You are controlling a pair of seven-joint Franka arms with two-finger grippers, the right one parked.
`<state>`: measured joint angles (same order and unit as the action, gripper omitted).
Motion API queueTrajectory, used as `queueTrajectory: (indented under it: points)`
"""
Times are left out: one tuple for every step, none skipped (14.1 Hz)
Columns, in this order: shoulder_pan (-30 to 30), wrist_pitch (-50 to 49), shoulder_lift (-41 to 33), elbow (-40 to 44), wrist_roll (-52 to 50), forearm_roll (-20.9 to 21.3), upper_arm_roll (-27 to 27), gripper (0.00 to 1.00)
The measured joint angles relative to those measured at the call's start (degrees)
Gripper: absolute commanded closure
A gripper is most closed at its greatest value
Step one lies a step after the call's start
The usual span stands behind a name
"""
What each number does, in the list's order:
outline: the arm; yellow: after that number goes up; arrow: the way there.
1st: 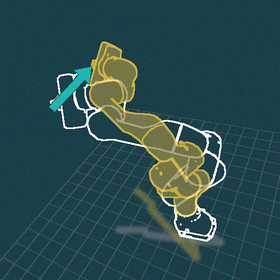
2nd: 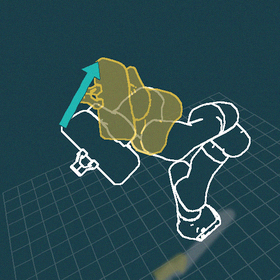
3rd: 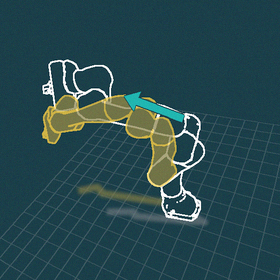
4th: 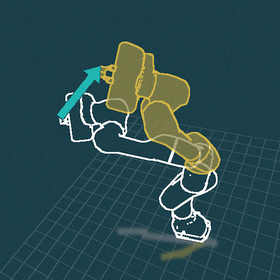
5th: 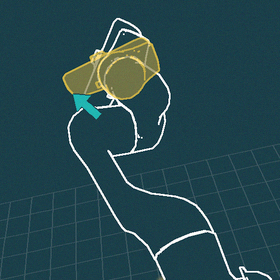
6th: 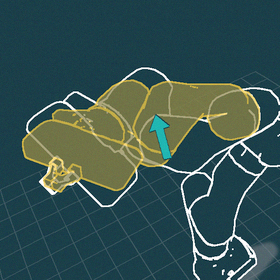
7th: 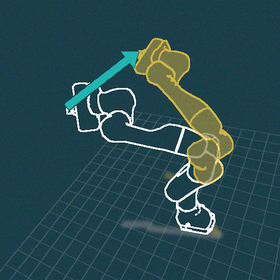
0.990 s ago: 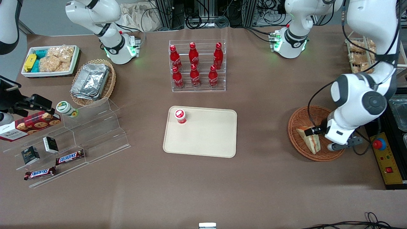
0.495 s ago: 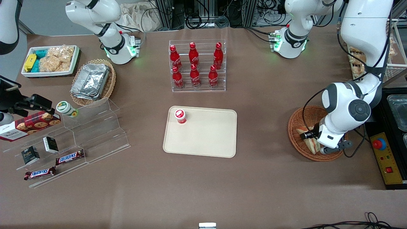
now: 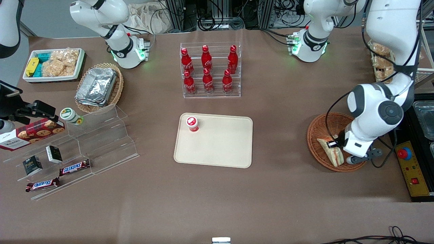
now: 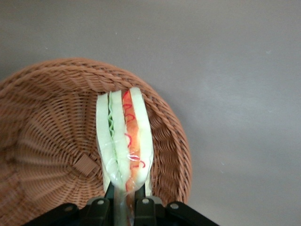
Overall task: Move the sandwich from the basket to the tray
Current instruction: 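Close the left gripper on the wrapped sandwich in the basket, then lift the sandwich out of the basket and carry it toward the tray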
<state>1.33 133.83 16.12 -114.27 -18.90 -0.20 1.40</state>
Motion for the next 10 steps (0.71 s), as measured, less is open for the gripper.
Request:
queueTrajectory:
  points:
    - [0.2,-4.37,-2.09,1.86,0.0,0.0,0.19,1.0]
    - [0.49,-9.75,-4.28,4.23,0.0,0.02,0.33,1.0]
    - [0.82,-15.49,-6.48,6.93,0.0,0.03,0.48,1.0]
    - [1.07,-21.61,-8.71,10.08,0.0,0.05,0.81,1.0]
    - [1.15,-27.26,-10.69,13.34,0.0,0.07,1.58,1.0]
    - [1.21,-32.37,-12.29,16.56,-0.12,0.08,2.66,1.0]
    - [1.28,-37.03,-13.52,19.74,-0.86,0.16,3.98,1.0]
    - [1.32,-40.9,-14.36,22.64,-2.39,0.42,5.65,1.0]
    - [1.34,-43.59,-14.82,25.1,-4.52,0.97,7.83,1.0]
    - [1.38,-45.43,-14.96,27.22,-7.55,1.63,10.64,1.0]
